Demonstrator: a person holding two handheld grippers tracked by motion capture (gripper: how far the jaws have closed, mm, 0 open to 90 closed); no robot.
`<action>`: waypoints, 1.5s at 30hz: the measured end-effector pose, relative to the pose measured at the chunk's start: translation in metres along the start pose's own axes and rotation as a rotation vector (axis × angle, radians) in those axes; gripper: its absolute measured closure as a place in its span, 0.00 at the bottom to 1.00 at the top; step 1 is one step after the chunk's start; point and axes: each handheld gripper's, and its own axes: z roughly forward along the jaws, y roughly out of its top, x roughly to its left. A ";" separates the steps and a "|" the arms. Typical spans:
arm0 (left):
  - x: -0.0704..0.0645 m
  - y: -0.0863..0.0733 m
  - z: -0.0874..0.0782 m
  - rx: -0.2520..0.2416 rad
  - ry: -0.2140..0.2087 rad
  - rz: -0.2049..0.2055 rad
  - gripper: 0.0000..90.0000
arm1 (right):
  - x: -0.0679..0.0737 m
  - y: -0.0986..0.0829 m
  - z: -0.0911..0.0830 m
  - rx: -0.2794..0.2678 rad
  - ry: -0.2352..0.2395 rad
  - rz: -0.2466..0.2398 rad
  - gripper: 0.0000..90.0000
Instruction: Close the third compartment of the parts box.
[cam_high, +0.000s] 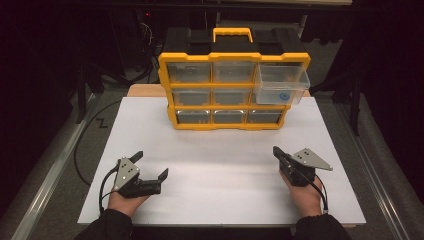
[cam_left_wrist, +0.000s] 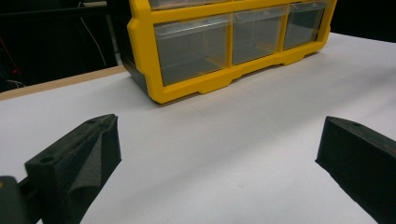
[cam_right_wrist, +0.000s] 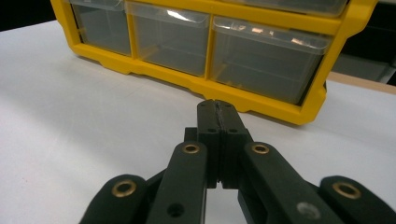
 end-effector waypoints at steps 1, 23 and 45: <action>0.000 0.000 0.000 0.000 0.000 0.000 0.00 | 0.000 0.001 -0.001 -0.001 -0.004 -0.001 1.00; 0.000 0.000 0.000 -0.007 -0.003 0.002 0.00 | -0.001 0.015 -0.002 -0.067 -0.017 -0.005 1.00; 0.001 0.001 -0.002 -0.017 -0.005 -0.007 0.00 | -0.004 0.041 0.008 -0.119 -0.062 0.021 1.00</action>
